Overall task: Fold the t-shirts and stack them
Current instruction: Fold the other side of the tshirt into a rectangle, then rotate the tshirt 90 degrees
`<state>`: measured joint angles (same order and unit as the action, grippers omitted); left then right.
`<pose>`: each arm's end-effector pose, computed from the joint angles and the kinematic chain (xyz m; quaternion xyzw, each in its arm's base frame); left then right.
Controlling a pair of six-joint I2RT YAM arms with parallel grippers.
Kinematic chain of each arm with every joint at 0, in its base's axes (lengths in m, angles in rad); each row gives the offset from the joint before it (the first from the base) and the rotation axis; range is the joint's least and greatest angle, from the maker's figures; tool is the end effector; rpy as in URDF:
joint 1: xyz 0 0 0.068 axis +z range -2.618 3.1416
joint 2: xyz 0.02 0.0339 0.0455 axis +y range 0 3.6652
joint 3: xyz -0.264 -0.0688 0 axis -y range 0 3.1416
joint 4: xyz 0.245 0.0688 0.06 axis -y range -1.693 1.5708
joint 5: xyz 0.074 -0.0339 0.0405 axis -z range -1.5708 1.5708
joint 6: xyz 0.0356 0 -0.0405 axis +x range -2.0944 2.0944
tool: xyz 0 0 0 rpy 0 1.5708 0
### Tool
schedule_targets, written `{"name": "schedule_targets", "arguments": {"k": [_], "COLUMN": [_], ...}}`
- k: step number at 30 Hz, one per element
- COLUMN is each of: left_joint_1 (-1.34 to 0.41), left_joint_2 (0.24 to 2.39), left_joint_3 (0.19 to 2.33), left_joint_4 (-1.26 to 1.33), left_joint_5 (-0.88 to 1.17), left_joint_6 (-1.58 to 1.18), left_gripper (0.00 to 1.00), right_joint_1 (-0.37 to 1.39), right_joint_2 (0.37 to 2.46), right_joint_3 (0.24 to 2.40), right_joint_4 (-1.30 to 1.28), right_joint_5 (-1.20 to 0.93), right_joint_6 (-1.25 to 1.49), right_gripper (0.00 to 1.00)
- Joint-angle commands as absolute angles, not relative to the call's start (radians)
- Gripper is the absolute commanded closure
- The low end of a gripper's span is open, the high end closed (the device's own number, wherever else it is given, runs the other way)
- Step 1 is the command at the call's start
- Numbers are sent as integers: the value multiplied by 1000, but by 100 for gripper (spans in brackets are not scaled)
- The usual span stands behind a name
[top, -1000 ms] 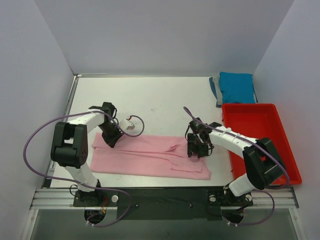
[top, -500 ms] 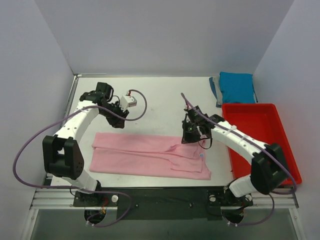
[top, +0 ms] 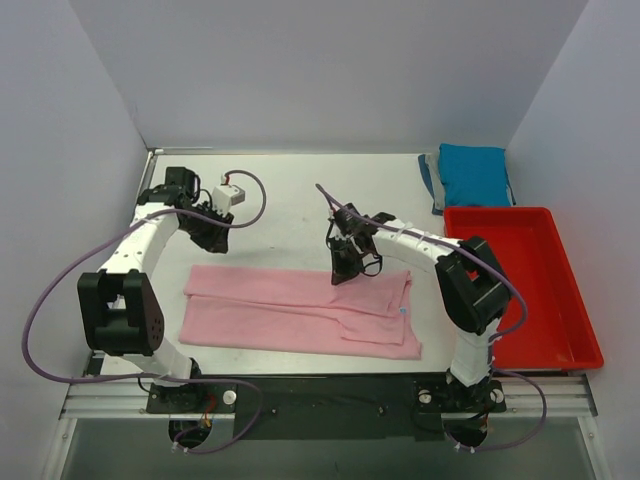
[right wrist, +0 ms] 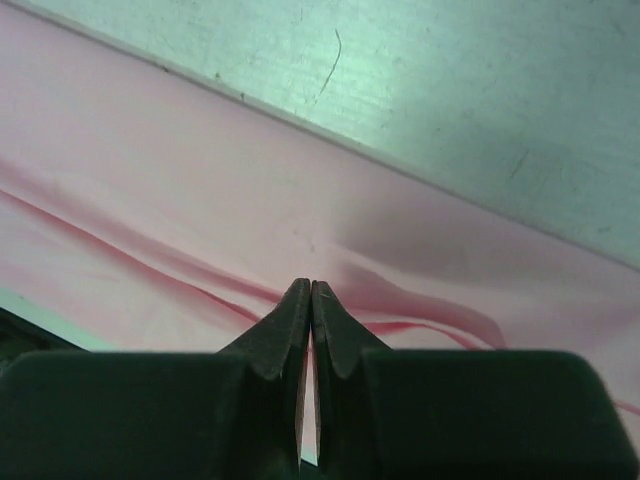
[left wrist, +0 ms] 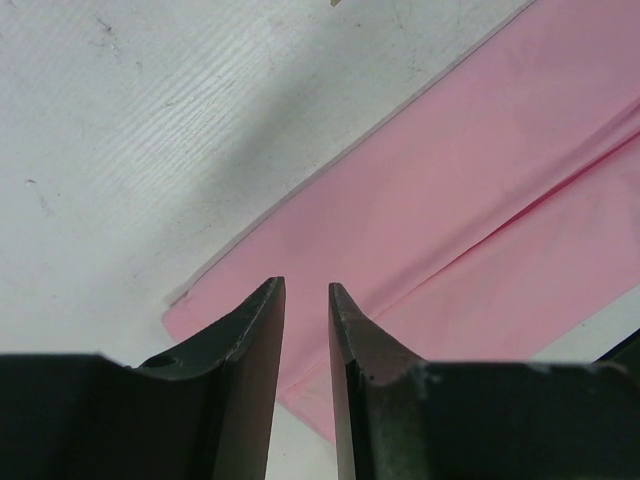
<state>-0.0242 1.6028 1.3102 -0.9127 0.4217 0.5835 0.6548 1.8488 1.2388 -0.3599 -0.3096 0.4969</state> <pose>0.3180 -0.0223 0.2647 0.3240 0.9061 -0.1488 0.2276 0.3017 0.2453 0.1872 -0.1199 0.9372 0.2828 0.1651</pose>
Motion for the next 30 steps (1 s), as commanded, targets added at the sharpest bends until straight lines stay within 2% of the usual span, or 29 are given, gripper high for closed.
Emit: {"name": "schedule_targets", "arguments": {"k": [1, 4, 9, 14, 19, 25, 30], "left_joint_1": [-18, -5, 37, 51, 80, 84, 83], "left_joint_2": [1554, 1552, 1563, 1621, 1672, 1660, 1631], "left_joint_3": [1296, 1290, 1310, 1287, 1269, 1261, 1221], "left_joint_4": [-884, -870, -861, -828, -807, -813, -808], "left_joint_5": [411, 385, 371, 260, 201, 207, 186], "left_joint_6": [594, 597, 603, 611, 617, 623, 656], "left_gripper": [66, 66, 66, 71, 74, 74, 74], "right_joint_1": [660, 660, 644, 572, 424, 342, 282], "right_joint_2": [1914, 1915, 1769, 1625, 1557, 1731, 1957], "right_joint_3": [1269, 1295, 1342, 1168, 979, 983, 1282], "right_joint_4": [-394, -420, -478, -514, -512, -503, -601], "right_joint_5": [-328, -331, -230, -143, -80, -81, -51], "right_joint_6": [477, 447, 410, 455, 476, 446, 407], "right_gripper": [100, 100, 100, 100, 100, 100, 100]}}
